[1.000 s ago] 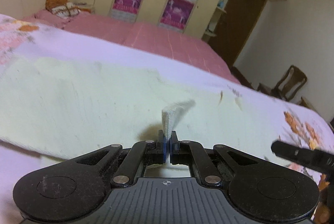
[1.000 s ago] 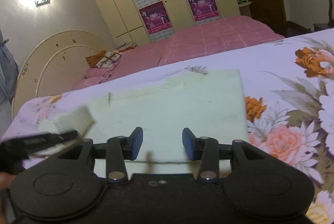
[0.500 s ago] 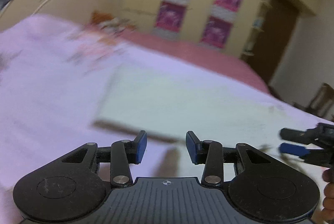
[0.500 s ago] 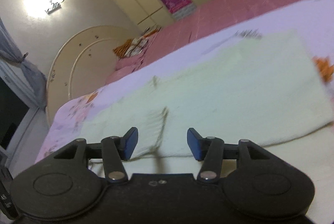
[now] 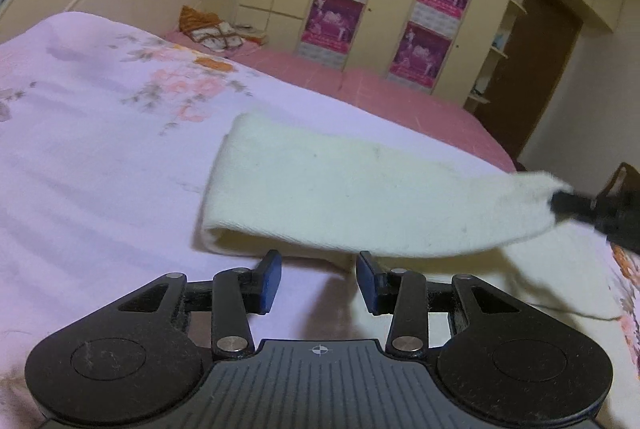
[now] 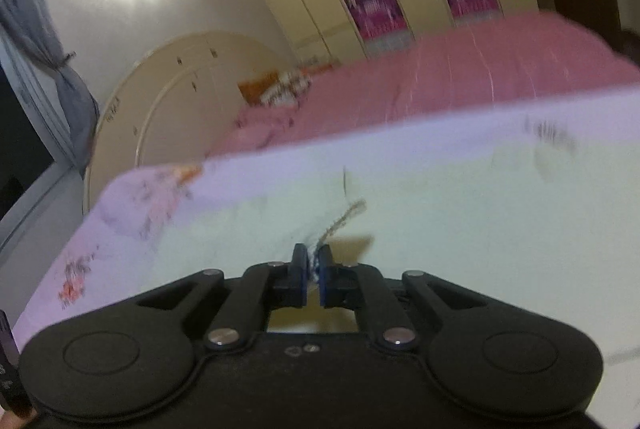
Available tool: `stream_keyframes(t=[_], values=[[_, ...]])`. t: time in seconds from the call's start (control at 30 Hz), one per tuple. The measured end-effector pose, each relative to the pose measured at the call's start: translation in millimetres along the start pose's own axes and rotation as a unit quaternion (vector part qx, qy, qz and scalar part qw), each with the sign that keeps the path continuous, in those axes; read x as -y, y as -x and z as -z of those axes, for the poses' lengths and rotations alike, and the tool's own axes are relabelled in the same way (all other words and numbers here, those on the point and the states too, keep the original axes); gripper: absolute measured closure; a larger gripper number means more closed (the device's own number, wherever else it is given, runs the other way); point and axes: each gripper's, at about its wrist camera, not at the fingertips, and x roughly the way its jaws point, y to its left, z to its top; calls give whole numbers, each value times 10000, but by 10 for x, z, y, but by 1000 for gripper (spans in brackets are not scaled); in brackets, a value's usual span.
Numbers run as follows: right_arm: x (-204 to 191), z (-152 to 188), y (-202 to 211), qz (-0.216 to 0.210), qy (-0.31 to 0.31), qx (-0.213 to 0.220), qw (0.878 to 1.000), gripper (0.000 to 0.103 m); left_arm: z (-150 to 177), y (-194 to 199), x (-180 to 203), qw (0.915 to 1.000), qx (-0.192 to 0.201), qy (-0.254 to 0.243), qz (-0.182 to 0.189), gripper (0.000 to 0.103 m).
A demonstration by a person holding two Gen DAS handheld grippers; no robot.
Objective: Fold small clothes
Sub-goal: 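Grasp the sweater edge with the right gripper and fold it over the body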
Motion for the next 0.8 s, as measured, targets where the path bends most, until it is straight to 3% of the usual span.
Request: stream_keyframes(t=[0.13,0.3,0.43,0.8], values=[[2,-136,67,-31,75,74,9999,97,-5,-29,87,9997,-56,208,117,62],[60,-130,89,61,71,138,9999,97,-29,-226,112,9978,-278,600,-85,62],[114,-120,116,153,-12,207,9997,97,-46,-298,161,9969,-334,654,-279,62],[580,-125,478,737,-309,547,9953,97,-82,-329,119,9980,-437,401,-212,63]])
